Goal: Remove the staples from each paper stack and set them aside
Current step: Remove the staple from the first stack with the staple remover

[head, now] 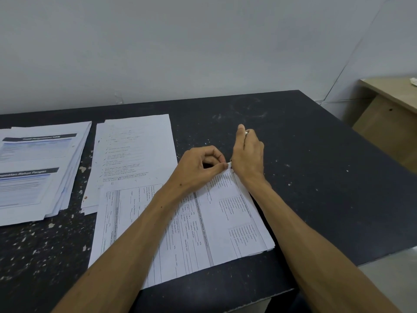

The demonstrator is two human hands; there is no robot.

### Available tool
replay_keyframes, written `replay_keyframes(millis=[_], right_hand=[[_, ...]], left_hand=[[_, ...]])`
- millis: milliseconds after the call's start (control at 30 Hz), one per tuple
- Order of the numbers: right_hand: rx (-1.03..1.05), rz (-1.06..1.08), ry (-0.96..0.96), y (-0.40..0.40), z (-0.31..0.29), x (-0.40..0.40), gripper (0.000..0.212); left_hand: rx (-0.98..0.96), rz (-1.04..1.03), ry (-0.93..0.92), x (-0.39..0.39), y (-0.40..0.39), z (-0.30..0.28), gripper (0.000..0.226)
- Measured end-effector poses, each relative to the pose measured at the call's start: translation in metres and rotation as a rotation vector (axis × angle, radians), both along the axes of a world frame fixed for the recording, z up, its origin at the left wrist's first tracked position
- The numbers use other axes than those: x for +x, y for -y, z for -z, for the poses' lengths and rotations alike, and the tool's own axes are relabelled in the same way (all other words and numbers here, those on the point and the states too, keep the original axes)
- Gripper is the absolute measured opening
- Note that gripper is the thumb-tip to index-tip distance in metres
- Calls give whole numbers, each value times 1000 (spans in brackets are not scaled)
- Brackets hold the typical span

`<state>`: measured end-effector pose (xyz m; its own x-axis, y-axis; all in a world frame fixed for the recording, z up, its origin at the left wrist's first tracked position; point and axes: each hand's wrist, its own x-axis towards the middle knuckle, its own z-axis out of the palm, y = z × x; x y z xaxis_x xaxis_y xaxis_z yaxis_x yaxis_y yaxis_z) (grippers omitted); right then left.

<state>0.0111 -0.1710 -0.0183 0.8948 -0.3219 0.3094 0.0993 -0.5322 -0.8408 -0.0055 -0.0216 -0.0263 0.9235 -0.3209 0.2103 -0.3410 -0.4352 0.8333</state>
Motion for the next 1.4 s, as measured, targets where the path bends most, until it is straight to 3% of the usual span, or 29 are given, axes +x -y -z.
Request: replay_keyframes(millis=[333,867,1400], right_hand=[[-14,18,-24,-1,-2,-3,42],[206,-16,-152,36,-4,9,46],[239,-22,-145,44,-8,5,30]], left_hand=[[2,-5,-2,-1,0,0,10],[-8,-3,-38,-1,2,1,13],[12,56,-104,-2,5,-2,13]])
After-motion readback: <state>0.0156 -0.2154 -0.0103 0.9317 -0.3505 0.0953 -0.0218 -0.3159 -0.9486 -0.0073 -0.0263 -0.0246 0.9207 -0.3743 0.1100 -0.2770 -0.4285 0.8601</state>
